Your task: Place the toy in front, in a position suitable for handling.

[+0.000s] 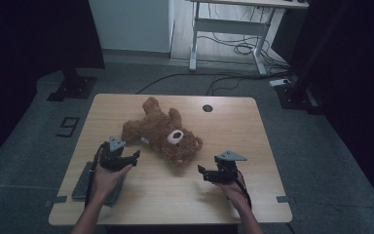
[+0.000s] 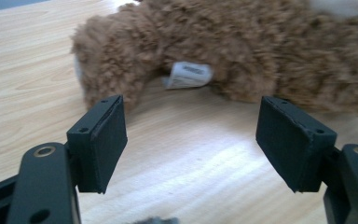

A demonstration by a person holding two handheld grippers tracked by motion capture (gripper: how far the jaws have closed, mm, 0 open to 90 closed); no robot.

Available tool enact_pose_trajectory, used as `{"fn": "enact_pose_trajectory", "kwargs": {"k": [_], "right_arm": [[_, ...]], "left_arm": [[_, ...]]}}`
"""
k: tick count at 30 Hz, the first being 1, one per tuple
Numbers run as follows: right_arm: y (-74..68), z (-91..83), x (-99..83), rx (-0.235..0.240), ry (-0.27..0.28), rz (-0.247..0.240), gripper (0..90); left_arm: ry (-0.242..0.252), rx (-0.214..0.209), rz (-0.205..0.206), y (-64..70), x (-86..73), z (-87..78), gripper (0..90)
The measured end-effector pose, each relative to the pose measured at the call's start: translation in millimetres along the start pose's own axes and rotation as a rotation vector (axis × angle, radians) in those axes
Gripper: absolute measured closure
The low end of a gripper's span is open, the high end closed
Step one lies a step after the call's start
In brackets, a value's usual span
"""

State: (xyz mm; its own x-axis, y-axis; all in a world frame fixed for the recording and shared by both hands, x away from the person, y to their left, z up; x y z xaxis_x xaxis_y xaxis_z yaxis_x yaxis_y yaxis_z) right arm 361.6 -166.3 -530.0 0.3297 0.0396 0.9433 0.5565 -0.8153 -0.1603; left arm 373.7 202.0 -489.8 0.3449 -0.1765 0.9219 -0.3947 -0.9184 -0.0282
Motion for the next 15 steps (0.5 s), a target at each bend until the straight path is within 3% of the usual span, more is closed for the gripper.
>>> {"fn": "enact_pose_trajectory", "kwargs": {"k": [15], "right_arm": [[-17.3, 20.8, -2.9, 0.046, -0.012, 0.005, 14.6]], "left_arm": [[-0.034, 0.034, -0.007, -30.3, -7.7, 28.9, 24.7]]}}
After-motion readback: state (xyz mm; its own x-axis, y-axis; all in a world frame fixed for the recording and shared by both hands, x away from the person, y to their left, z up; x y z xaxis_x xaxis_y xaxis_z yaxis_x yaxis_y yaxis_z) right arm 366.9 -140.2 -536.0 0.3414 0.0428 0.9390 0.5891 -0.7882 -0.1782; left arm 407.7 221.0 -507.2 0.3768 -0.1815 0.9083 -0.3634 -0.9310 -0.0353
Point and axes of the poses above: each handheld gripper's, and its own axes: z roughly forward along the jaws, x roughly out of its top, y roughly to its right, the point moved 2 cm from there along z, roughly forward along the jaws, and after that the axes turned 15 degrees about y, right-handed, at the moved point
